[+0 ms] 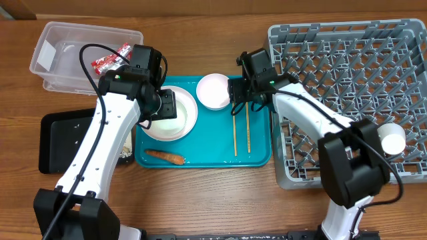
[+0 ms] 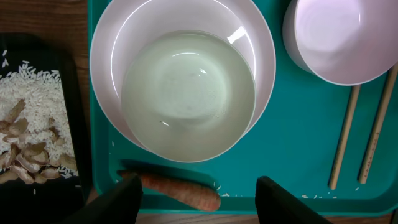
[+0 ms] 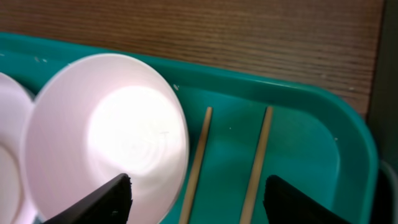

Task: Sort waste into correct bins and load items into the dishwasher
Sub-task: 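Move the right gripper back toward the teal tray's pink bowl, then grasp the pink bowl and lift it with the right gripper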

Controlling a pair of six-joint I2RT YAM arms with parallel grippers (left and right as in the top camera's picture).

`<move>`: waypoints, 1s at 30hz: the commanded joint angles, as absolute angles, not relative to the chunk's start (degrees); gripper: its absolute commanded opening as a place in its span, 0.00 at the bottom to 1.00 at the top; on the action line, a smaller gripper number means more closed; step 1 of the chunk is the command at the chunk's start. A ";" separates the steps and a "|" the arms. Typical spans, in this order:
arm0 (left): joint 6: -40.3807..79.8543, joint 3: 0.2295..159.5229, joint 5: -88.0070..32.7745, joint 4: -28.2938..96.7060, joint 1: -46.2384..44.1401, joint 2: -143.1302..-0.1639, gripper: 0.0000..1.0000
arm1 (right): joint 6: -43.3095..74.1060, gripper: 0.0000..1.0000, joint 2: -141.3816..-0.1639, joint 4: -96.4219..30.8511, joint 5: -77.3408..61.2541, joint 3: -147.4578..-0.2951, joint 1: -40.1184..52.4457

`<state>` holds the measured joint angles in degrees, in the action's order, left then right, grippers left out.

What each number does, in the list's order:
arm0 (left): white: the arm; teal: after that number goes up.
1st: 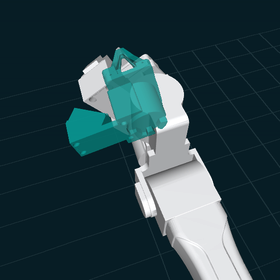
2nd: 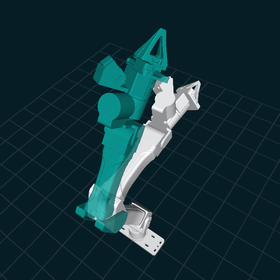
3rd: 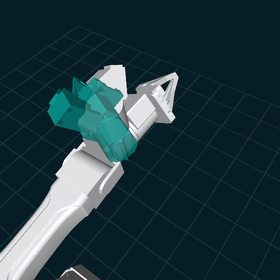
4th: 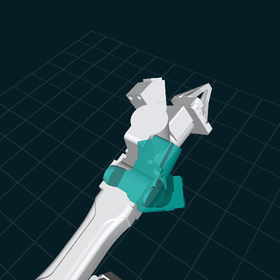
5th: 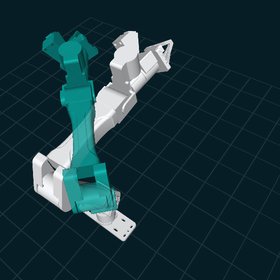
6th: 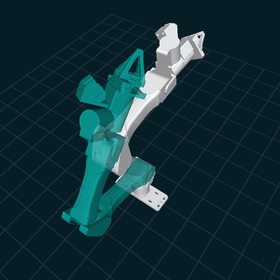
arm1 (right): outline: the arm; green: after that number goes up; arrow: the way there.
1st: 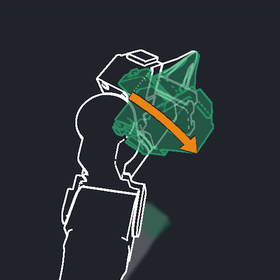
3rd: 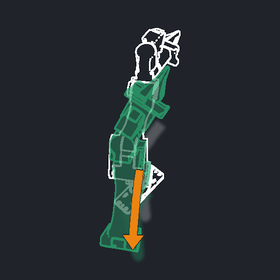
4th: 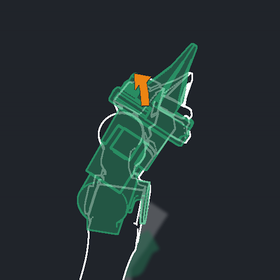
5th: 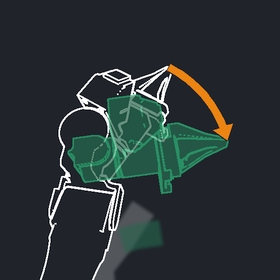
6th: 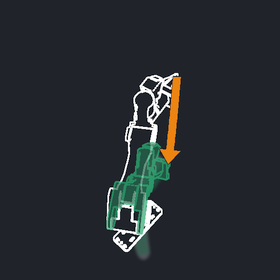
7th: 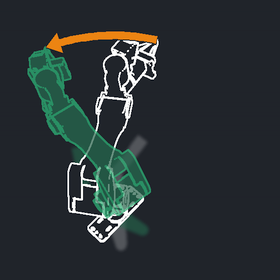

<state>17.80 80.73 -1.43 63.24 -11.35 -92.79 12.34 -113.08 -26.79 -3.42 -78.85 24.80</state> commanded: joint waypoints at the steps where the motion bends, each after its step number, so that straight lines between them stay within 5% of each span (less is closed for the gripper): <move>1: 18.02 81.32 -0.93 63.31 -11.16 -92.55 0.61 | 14.13 0.65 -115.37 -25.82 -2.66 -79.99 25.08; 6: 18.02 81.34 -0.93 63.18 -11.16 -92.55 0.62 | 14.26 0.49 -116.73 -26.15 -2.61 -79.99 25.08; 15: 18.02 81.32 -0.93 63.18 -11.16 -92.55 0.62 | 14.20 0.04 -114.41 -27.88 -2.59 -80.09 25.02; 24: 18.02 81.32 -0.91 63.13 -11.16 -92.55 0.62 | 8.23 0.04 -100.12 -37.01 10.17 -86.35 24.95; 30: 18.00 81.32 -0.89 62.92 -11.16 -92.55 0.63 | -0.36 0.04 -89.14 -38.89 36.03 -87.92 23.79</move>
